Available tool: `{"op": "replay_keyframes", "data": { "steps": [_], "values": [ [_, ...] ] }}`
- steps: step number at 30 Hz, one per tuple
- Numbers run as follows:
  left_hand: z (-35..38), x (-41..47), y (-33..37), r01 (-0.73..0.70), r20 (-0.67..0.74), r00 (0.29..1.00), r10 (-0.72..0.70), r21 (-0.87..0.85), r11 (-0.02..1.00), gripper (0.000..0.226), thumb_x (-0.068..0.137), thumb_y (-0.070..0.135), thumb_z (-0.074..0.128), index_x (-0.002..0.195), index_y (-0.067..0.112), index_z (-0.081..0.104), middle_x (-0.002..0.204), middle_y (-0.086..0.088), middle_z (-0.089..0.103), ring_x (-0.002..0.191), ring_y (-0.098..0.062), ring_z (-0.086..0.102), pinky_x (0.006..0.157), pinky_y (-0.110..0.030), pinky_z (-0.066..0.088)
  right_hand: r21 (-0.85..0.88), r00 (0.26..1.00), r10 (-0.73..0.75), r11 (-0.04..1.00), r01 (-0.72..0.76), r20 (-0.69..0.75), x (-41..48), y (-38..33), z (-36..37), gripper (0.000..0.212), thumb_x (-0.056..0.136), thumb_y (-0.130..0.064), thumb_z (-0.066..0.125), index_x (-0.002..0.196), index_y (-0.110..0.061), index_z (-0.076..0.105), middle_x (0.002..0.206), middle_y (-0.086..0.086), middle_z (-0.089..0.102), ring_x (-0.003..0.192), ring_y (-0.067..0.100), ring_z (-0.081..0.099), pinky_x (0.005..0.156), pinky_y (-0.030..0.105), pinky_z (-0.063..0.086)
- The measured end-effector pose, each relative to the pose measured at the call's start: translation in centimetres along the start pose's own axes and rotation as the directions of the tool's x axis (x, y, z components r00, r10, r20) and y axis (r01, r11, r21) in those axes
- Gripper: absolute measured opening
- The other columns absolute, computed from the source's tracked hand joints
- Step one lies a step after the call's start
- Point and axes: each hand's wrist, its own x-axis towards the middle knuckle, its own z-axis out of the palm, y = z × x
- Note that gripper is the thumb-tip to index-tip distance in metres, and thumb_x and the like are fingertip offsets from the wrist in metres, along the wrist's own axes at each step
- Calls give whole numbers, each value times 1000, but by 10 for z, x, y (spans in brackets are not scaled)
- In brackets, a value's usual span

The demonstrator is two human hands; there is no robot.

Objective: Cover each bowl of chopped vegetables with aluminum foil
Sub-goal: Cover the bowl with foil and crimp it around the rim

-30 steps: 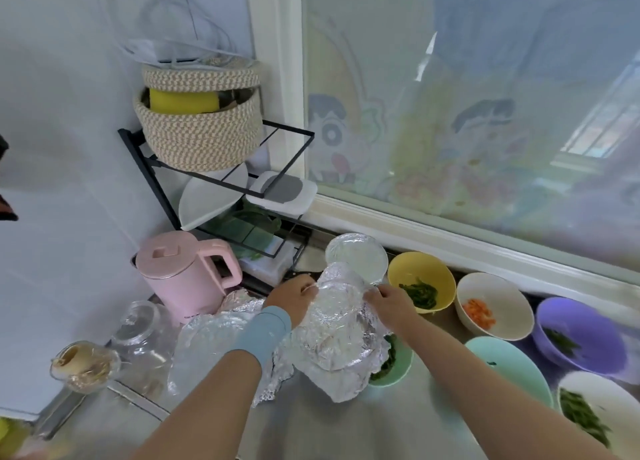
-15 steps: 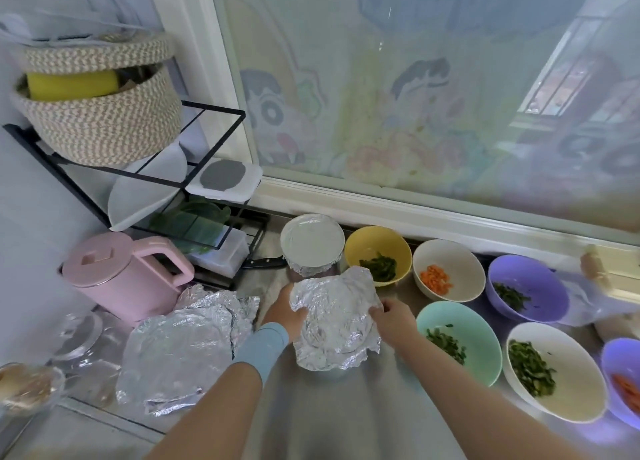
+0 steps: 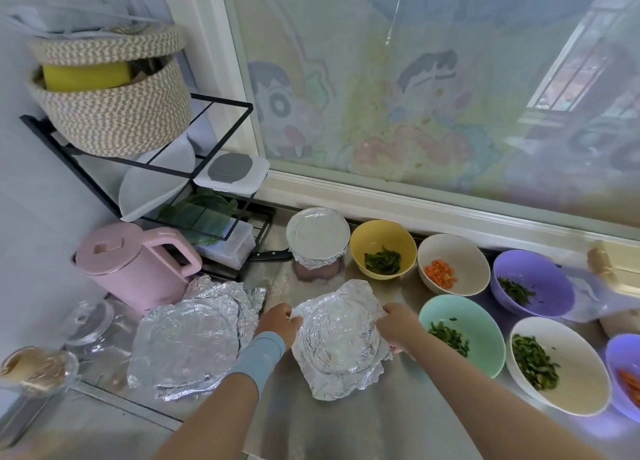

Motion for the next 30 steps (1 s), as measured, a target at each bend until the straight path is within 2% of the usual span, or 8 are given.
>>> {"op": "replay_keyframes", "data": {
  "steps": [5,8,10,13,15,21,25,30],
  "values": [
    [-1,3,4,-55,-62,997,53,-23,998,47,96,21,53,141,18,39,137,-5,51,116,-28,54,90,-34,44,-195,996,-80,978,70,-45,6,-5,9,30,96,-12,39,118,-9,60,118,8,61,103,23,59,89,30,50],
    [7,0,17,-268,-215,920,327,263,927,59,93,10,54,147,21,30,150,-2,35,137,-23,35,110,-38,37,-231,988,-118,968,93,-100,10,-8,15,27,94,-12,43,115,-12,60,118,7,62,106,21,58,86,26,46],
    [22,-5,25,-392,-149,863,482,402,827,59,97,14,49,150,23,26,158,0,23,146,-21,20,118,-37,25,-221,986,-122,971,95,-112,11,-7,21,28,91,-10,48,117,-12,58,119,7,62,109,23,58,90,29,47],
    [51,-9,24,-401,44,894,446,523,752,62,103,37,33,156,17,6,164,-3,-8,150,-24,-4,122,-43,8,-134,980,-116,986,94,-161,8,0,27,33,91,-6,44,122,-9,56,120,11,61,111,28,57,92,33,46],
    [63,-8,17,-373,35,899,436,582,722,65,104,40,27,156,15,-2,162,-5,-18,150,-27,-10,122,-46,3,-61,973,-117,992,107,-197,11,6,30,32,92,-5,40,119,-8,58,115,12,63,104,27,59,89,35,48],
    [52,-3,12,-318,-348,833,431,339,886,50,99,22,46,148,23,36,152,-5,37,139,-26,35,111,-42,32,183,919,-93,968,174,-384,14,9,42,30,95,-14,36,113,-20,59,102,3,66,89,22,59,76,31,45],
    [39,4,3,-253,-344,875,340,275,928,51,97,13,50,145,24,39,147,-3,41,137,-24,36,109,-40,33,162,925,-75,976,145,-373,19,10,49,31,93,-15,36,109,-19,62,105,6,65,89,22,60,78,33,48],
    [46,-11,22,-400,-227,805,548,473,785,64,86,-1,54,145,20,41,156,-7,30,143,-27,26,117,-42,19,107,924,-77,986,126,-375,21,11,54,31,94,-17,34,111,-18,59,105,7,63,91,25,61,81,37,51]
  ]
}}
